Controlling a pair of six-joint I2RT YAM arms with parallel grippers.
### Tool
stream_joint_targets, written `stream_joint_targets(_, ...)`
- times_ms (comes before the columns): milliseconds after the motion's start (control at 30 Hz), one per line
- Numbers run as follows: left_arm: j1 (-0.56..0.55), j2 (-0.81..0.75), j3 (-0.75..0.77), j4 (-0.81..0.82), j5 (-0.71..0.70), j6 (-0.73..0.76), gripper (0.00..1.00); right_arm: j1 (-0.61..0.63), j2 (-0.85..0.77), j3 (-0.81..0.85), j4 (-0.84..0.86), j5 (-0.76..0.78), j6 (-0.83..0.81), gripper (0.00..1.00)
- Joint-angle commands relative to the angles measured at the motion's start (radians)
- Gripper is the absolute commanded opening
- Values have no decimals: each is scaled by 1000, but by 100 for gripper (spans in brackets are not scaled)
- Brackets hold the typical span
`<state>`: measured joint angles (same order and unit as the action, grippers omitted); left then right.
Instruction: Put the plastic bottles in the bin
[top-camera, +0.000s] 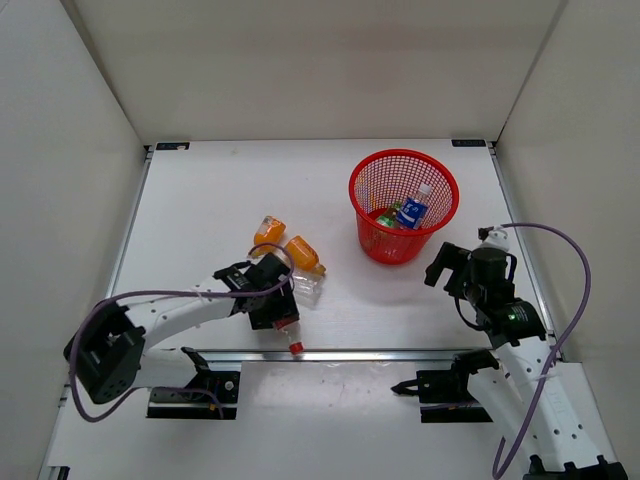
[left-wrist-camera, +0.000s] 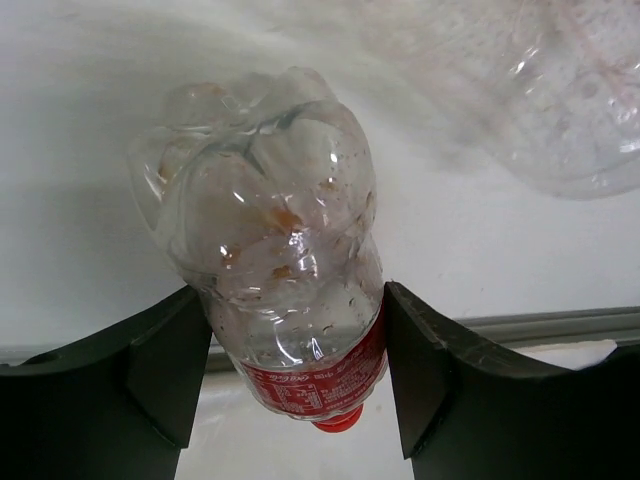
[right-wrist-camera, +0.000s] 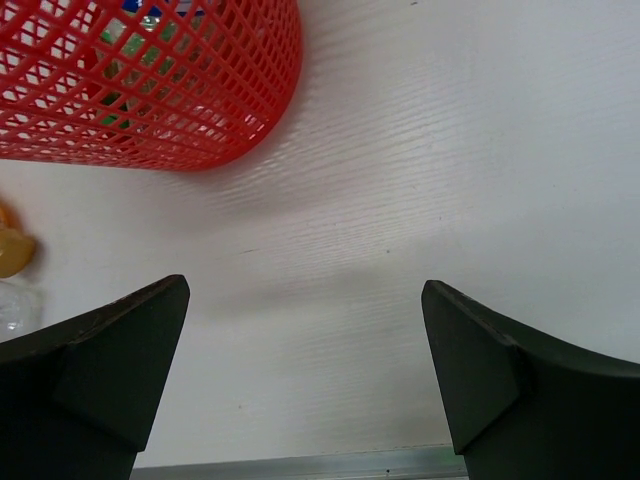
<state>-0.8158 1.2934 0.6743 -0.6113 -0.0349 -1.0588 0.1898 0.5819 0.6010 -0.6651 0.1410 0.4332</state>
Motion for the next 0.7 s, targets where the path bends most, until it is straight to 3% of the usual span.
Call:
stream_joint_targets(0,26,-170,39,-172,-71,11,48,-29,35,2,16,43,-14,100)
stream_joint_targets(100,101,-311,99,-254,-74,74,46,-91,65,9,-2,57,15,99)
stream_joint_targets(167,154,-338,225,-252,-59,150,47,-162,82,14,-8,29,15,100)
stream_joint_targets(267,109,-226,455,-240,-121,252,46,-307,87,28,-30,5,13,99)
stream_joint_targets(400,80,69,776,-128,-119,435,52,-478,130,114,-39,3,-112,99)
stream_joint_targets(467,52,232,1061,-111,-132,532,51,-527,141,156,-27,-14,-168,99)
stream_joint_targets(500,40,339,1140,-122,-141,555,53,-514,142,178,-15,-12,-175,99)
stream_joint_targets(600,14,610,1631,-159,-132,605,56,-442,148,239,-4,28,-195,99)
stream_joint_targets(667,13,760,1795,-139,-76,594,58,-392,154,270,5,29,-189,100)
